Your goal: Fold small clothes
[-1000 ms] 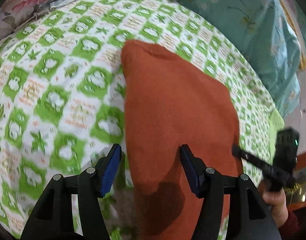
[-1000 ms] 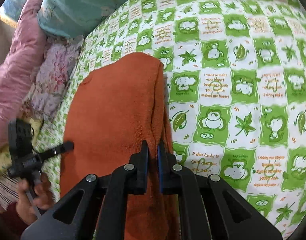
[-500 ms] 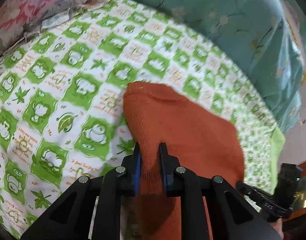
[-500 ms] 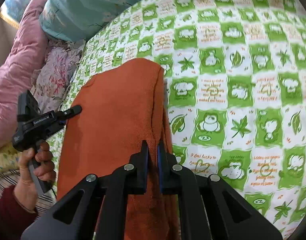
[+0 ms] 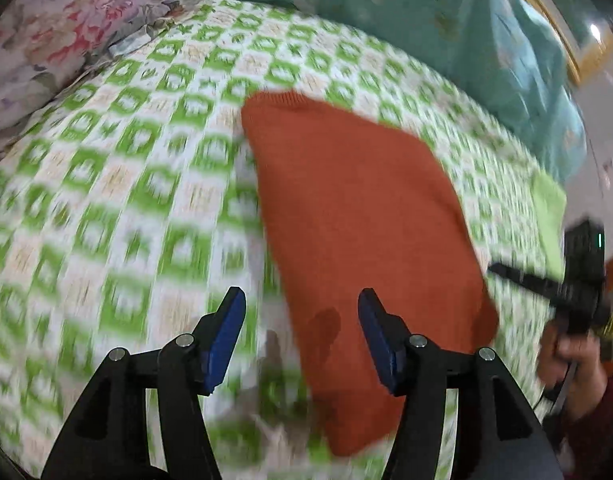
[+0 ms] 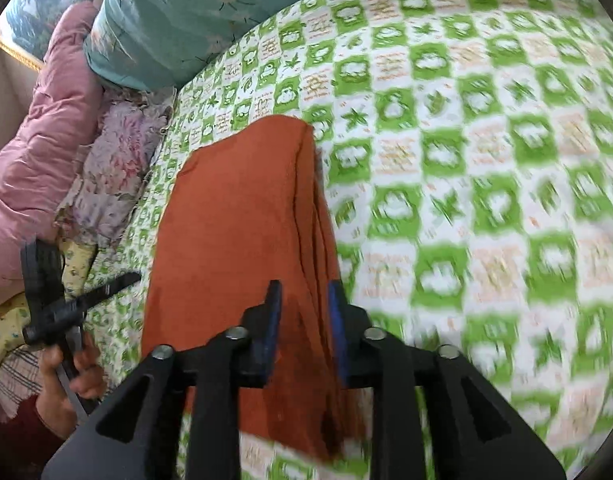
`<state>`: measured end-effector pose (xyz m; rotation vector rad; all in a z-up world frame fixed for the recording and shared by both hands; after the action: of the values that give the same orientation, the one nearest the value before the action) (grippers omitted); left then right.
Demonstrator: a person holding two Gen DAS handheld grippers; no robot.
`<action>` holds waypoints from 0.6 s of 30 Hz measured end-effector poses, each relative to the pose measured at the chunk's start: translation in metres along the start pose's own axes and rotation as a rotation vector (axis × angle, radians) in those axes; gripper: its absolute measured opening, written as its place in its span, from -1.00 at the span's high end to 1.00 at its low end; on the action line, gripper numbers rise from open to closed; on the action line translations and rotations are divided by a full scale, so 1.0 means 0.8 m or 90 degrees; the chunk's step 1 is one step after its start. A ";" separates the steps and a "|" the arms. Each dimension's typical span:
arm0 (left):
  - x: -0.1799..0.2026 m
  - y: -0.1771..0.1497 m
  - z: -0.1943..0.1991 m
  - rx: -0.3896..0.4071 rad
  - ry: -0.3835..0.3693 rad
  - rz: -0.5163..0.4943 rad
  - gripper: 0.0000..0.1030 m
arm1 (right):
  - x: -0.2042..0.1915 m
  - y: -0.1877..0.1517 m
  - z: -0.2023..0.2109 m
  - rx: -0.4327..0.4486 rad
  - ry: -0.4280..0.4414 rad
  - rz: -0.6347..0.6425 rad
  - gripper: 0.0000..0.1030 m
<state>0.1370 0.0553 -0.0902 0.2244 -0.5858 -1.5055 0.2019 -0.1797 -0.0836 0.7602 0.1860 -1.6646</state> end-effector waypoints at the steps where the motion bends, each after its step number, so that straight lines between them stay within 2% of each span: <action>1: 0.006 -0.015 0.007 -0.005 0.003 -0.010 -0.18 | 0.003 -0.009 0.005 -0.002 -0.002 -0.001 0.38; 6: 0.041 -0.095 0.028 -0.024 -0.002 -0.056 -0.28 | 0.018 -0.058 0.010 -0.030 -0.014 -0.009 0.27; 8: 0.051 -0.119 0.020 -0.042 0.017 -0.081 -0.29 | 0.022 -0.073 0.006 -0.039 -0.016 -0.016 0.19; 12: 0.060 -0.129 0.005 -0.034 0.044 -0.100 -0.29 | 0.024 -0.086 0.000 -0.041 -0.015 -0.019 0.19; 14: 0.063 -0.121 0.002 -0.014 0.049 -0.097 -0.29 | 0.020 -0.087 -0.004 -0.039 -0.014 -0.010 0.19; 18: 0.057 -0.105 -0.015 -0.010 0.077 -0.092 -0.28 | 0.012 -0.085 -0.010 -0.034 -0.011 0.001 0.19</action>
<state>0.0679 0.0019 -0.1314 0.3496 -0.4688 -1.6229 0.1415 -0.1659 -0.1144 0.7056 0.2172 -1.6580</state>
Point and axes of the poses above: each gripper's, at about its wrist camera, not at the fingertips, and z roughly against the way its jaws point, x to its right, y to its top, the point moved 7 cm from there along -z, roughly the way its jaws point, and after that the axes turned 11 degrees about -z, right-handed, at the moved point
